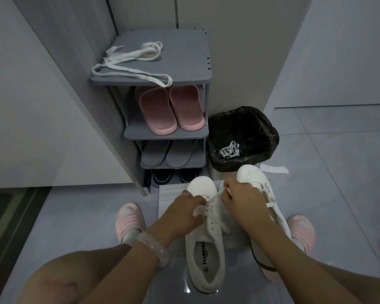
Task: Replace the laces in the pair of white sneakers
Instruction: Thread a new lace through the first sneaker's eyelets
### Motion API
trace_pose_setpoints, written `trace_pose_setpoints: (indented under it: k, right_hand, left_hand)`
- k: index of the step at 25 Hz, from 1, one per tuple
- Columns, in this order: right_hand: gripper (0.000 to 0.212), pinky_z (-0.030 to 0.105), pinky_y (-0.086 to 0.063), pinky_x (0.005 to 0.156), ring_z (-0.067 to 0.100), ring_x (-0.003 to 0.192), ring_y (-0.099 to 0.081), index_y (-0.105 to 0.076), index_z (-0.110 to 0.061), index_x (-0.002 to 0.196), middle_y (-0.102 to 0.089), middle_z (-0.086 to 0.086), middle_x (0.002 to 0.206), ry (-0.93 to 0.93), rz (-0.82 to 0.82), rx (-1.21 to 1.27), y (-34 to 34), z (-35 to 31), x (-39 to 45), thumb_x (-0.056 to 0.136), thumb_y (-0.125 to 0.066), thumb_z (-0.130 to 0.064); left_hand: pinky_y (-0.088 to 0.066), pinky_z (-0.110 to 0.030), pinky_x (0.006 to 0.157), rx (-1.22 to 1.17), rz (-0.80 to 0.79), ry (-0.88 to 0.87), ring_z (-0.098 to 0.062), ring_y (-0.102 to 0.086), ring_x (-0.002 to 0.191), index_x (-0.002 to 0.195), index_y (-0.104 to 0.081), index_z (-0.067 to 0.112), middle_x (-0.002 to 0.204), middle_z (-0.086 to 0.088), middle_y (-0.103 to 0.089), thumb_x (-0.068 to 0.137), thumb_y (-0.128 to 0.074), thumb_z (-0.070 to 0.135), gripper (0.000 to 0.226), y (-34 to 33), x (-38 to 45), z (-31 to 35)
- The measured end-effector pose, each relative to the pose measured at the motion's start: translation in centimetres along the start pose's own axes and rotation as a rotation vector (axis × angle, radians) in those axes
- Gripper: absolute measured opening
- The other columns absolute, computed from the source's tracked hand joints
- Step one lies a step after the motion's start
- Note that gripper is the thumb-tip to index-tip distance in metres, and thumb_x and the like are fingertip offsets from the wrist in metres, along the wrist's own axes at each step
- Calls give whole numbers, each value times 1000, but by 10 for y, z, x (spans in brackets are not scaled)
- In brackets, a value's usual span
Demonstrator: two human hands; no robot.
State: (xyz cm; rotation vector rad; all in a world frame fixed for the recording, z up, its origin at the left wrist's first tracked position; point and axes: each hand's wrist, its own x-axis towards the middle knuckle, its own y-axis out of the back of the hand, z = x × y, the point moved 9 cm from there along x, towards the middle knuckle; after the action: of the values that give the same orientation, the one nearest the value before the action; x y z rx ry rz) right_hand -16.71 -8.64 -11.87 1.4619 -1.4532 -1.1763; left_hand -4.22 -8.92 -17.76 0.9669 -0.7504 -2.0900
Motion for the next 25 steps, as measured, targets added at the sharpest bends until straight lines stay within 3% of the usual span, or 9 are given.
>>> trace_pose_setpoints:
  k: [3,5,8,10,13,16,19,22,25]
  right_hand:
    - [6,28,-33,53,22,67,-51,-47,-16,94,-52,2,72,11,27,131,1,-1,0,92,-42,-17]
    - [7,32,-42,58,21,67,-55,-50,-16,90,-58,1,72,16,18,307,-3,1,0,87,-47,-10]
    - [17,28,-48,70,11,75,-61,-54,-18,84,-69,-4,86,-61,-47,644,-16,3,-2,84,-49,-2]
    - [19,24,-49,72,12,88,-63,-55,-18,85,-69,-5,94,-216,-107,963,-28,6,-5,86,-49,1]
    - [14,23,-53,74,16,93,-66,-56,-12,99,-68,3,103,-480,-112,1581,-35,13,-4,92,-47,-3]
    - [13,30,-54,80,17,86,-67,-55,-13,96,-68,5,96,-524,23,1973,-9,29,5,94,-44,-7]
    - [13,27,-53,81,15,84,-68,-56,-16,100,-69,3,97,-496,120,2098,18,42,9,95,-45,-11]
    - [17,26,-52,85,16,91,-66,-54,-16,108,-65,3,107,-460,189,2053,33,51,10,96,-42,-14]
    - [19,22,-56,79,14,90,-66,-54,-17,109,-65,1,108,-432,242,2008,41,56,9,97,-40,-13]
  left_hand:
    - [-42,-38,94,-6,6,-41,-28,-48,110,101,-64,12,112,-7,-52,79,-58,34,32,0,8,6]
    - [-41,-44,95,-34,-39,-85,-27,-50,111,88,-66,14,110,-2,-57,73,-45,56,49,-2,12,13]
    - [-16,-41,117,-8,-266,-79,-14,-29,137,112,-66,23,141,8,-44,90,-42,50,42,-19,11,16]
    - [2,-37,117,30,-311,-70,-7,-10,143,120,-60,29,149,11,-33,96,-38,42,35,-20,8,17]
    - [4,-34,117,-106,-264,-85,-1,-11,143,100,-71,23,138,13,-49,98,-35,41,41,-18,6,19]
    - [14,-39,114,46,-322,-102,0,-4,143,114,-65,28,144,19,-39,100,-30,39,39,-24,0,21]
    - [18,-51,111,309,-382,-130,-6,5,144,132,-48,31,151,19,-26,100,-24,40,41,-31,-4,25]
    - [14,-60,110,510,-342,-172,-11,8,145,141,-34,23,154,15,-17,101,-20,37,45,-39,-7,32]
    - [4,-52,116,329,-174,-155,-11,-10,143,141,-34,18,151,8,-24,101,-25,30,42,-32,0,36]
